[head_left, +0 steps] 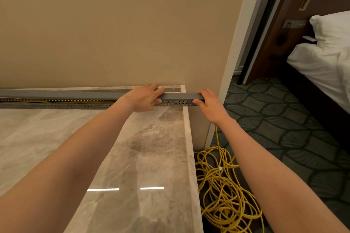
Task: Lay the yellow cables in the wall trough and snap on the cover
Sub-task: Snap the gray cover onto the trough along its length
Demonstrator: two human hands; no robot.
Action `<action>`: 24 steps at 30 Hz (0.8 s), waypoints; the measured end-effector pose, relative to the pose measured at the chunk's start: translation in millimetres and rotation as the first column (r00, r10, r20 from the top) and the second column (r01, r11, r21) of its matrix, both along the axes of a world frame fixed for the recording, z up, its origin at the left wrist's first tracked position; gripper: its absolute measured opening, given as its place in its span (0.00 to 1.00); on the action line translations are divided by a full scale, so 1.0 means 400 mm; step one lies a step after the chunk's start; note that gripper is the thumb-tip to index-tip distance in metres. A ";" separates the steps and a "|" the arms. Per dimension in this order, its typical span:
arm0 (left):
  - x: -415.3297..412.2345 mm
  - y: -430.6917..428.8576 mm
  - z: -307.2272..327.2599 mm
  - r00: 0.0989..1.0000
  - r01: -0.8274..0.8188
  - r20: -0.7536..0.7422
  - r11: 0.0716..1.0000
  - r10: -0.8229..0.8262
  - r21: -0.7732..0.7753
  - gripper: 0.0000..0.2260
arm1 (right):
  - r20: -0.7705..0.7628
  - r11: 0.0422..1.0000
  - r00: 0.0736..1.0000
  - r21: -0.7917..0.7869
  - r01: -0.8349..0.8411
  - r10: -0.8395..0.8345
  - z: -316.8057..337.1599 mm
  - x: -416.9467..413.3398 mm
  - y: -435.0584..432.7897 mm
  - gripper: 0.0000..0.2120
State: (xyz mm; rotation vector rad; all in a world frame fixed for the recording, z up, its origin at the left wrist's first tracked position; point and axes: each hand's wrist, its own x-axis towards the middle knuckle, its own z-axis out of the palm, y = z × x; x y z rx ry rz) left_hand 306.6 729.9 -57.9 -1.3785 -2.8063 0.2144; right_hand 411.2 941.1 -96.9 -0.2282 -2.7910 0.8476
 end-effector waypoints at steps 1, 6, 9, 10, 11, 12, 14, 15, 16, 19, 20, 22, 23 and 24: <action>0.001 -0.001 0.001 1.000 0.002 0.012 1.000 -0.002 0.001 0.14 | -0.002 1.000 1.000 -0.019 -0.005 0.005 0.001 0.003 0.003 0.17; -0.001 -0.007 0.002 1.000 0.008 0.019 1.000 -0.007 -0.018 0.14 | 0.005 0.999 1.000 -0.050 -0.017 0.017 0.006 0.002 0.008 0.18; -0.003 -0.006 0.013 1.000 0.013 -0.016 0.997 -0.014 -0.072 0.15 | 0.008 0.999 1.000 -0.049 -0.022 0.022 0.012 0.000 0.009 0.18; -0.003 -0.006 0.019 0.999 0.019 -0.030 0.995 -0.022 -0.099 0.16 | 0.013 0.999 1.000 -0.045 -0.026 0.027 0.013 -0.001 0.009 0.18; -0.002 -0.004 0.025 0.998 0.030 -0.046 0.991 -0.036 -0.130 0.17 | 0.018 0.999 0.999 -0.039 -0.029 0.030 0.013 -0.002 0.009 0.18; -0.002 -0.004 0.030 0.996 0.043 -0.066 0.986 -0.054 -0.163 0.18 | 0.021 0.999 0.999 -0.034 -0.031 0.032 0.015 -0.003 0.008 0.17; -0.001 -0.002 0.037 0.989 0.064 -0.115 0.974 -0.091 -0.220 0.19 | 0.025 0.999 0.999 -0.031 -0.027 0.027 0.018 -0.006 0.006 0.17; -0.001 -0.003 0.038 0.986 0.069 -0.133 0.969 -0.102 -0.237 0.19 | 0.029 0.999 0.999 -0.033 -0.025 0.026 0.019 -0.008 0.004 0.17; -0.002 -0.003 0.038 0.985 0.069 -0.139 0.966 -0.106 -0.248 0.20 | 0.034 0.999 0.999 -0.036 -0.022 0.023 0.020 -0.010 0.004 0.17; -0.005 -0.001 0.043 0.994 0.039 -0.086 0.968 -0.062 -0.250 0.19 | 0.035 0.994 0.999 -0.108 0.022 -0.019 0.017 -0.019 0.005 0.19; -0.006 0.003 0.046 0.997 0.022 -0.063 0.968 -0.039 -0.249 0.19 | 0.031 0.983 0.998 -0.178 0.053 -0.048 0.016 -0.019 0.006 0.20; -0.007 0.014 0.051 1.000 -0.004 -0.021 0.968 -0.001 -0.251 0.19 | 0.039 0.938 0.994 -0.331 0.106 -0.099 0.013 -0.012 0.008 0.23; -0.008 0.020 0.051 1.000 -0.012 -0.002 0.967 0.012 -0.253 0.18 | 0.046 0.918 0.993 -0.380 0.117 -0.107 0.010 -0.006 0.009 0.23; -0.010 0.024 0.052 1.000 -0.018 0.013 0.967 0.022 -0.254 0.18 | 0.054 0.903 0.993 -0.413 0.118 -0.105 0.006 -0.001 0.010 0.22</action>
